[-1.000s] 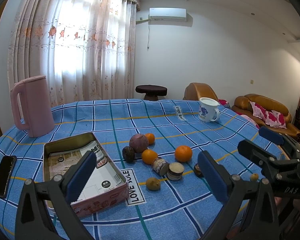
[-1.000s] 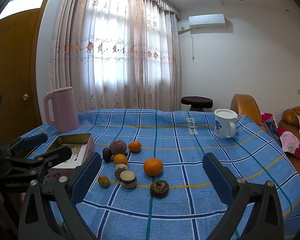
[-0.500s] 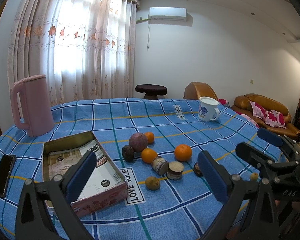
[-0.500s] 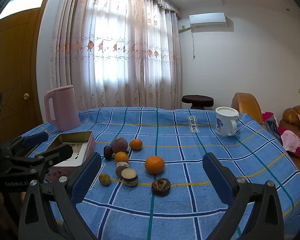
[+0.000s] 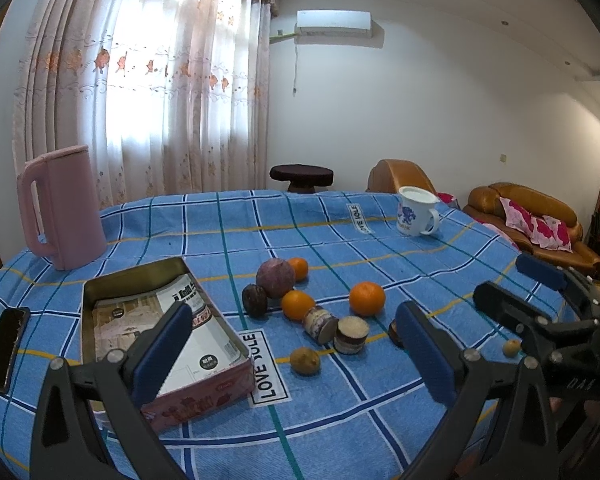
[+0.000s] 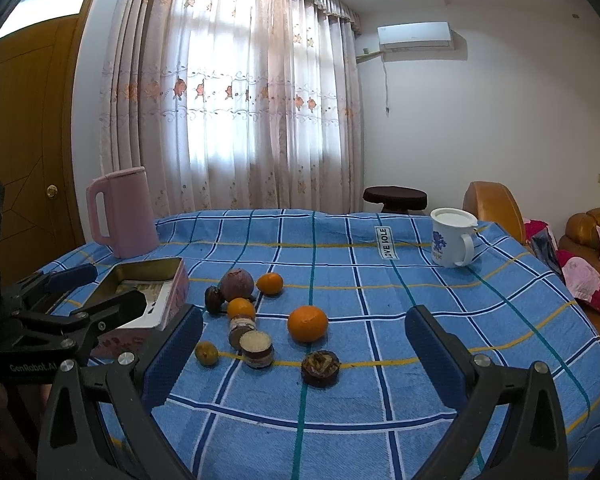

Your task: Organize fruits

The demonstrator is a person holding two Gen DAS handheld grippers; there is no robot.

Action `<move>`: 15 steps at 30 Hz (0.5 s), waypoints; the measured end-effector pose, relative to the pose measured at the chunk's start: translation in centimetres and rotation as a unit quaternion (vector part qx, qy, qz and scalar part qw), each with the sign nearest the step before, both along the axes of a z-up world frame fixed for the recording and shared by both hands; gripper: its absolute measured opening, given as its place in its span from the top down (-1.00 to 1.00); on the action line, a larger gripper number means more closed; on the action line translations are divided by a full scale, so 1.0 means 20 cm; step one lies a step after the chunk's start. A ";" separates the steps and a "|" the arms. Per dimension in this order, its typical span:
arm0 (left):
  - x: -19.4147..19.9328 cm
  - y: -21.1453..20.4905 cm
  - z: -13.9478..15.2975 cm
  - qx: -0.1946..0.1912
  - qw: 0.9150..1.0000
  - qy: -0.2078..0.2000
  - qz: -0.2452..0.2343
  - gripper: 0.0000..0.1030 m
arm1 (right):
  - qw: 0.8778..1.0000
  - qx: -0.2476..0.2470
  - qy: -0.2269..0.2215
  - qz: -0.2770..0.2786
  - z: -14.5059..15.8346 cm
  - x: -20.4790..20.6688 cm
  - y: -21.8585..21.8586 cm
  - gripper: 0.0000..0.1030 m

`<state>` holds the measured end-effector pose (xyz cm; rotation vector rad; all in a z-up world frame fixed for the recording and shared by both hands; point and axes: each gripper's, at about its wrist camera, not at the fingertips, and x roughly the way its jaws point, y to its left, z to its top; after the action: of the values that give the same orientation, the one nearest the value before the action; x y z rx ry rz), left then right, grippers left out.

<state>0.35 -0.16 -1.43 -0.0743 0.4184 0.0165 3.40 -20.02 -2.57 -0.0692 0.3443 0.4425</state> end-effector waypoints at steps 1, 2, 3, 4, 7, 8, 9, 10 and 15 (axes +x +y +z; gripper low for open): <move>0.00 0.00 -0.01 0.000 1.000 0.002 -0.002 -1.00 | 1.000 0.000 0.000 -0.001 0.00 0.00 -0.01 -0.98; 0.01 0.00 -0.03 0.000 1.000 0.004 -0.003 -1.00 | 1.000 -0.001 0.000 -0.003 -0.01 0.00 -0.02 -0.98; 0.01 -0.01 -0.05 0.003 1.000 0.007 -0.004 -1.00 | 1.000 -0.002 0.000 -0.004 -0.02 0.01 -0.03 -0.98; 0.02 -0.02 -0.08 0.007 1.000 0.011 -0.006 -1.00 | 1.000 -0.003 -0.002 -0.007 -0.03 0.01 -0.05 -0.98; 0.04 -0.03 -0.16 0.010 1.000 0.026 -0.008 -1.00 | 1.000 -0.011 -0.011 -0.026 -0.08 0.00 -0.13 -0.98; 0.04 -0.03 -0.18 0.008 0.999 0.030 -0.010 -1.00 | 0.999 -0.014 -0.010 -0.032 -0.10 0.00 -0.15 -0.98; 0.05 -0.04 -0.21 0.008 0.999 0.036 -0.014 -1.00 | 0.999 -0.017 -0.007 -0.041 -0.14 0.01 -0.20 -0.98; 0.05 -0.05 -0.22 0.009 0.999 0.038 -0.016 -1.00 | 0.999 -0.018 -0.006 -0.050 -0.17 0.00 -0.24 -0.98; 0.08 -0.10 -0.27 0.016 0.998 0.043 -0.031 -1.00 | 0.995 -0.022 0.021 -0.094 -0.32 0.03 -0.45 -0.96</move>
<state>1.98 -2.26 -6.82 -0.0284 0.5053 -0.0337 4.01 -28.98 -9.05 -0.0691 0.3987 0.2502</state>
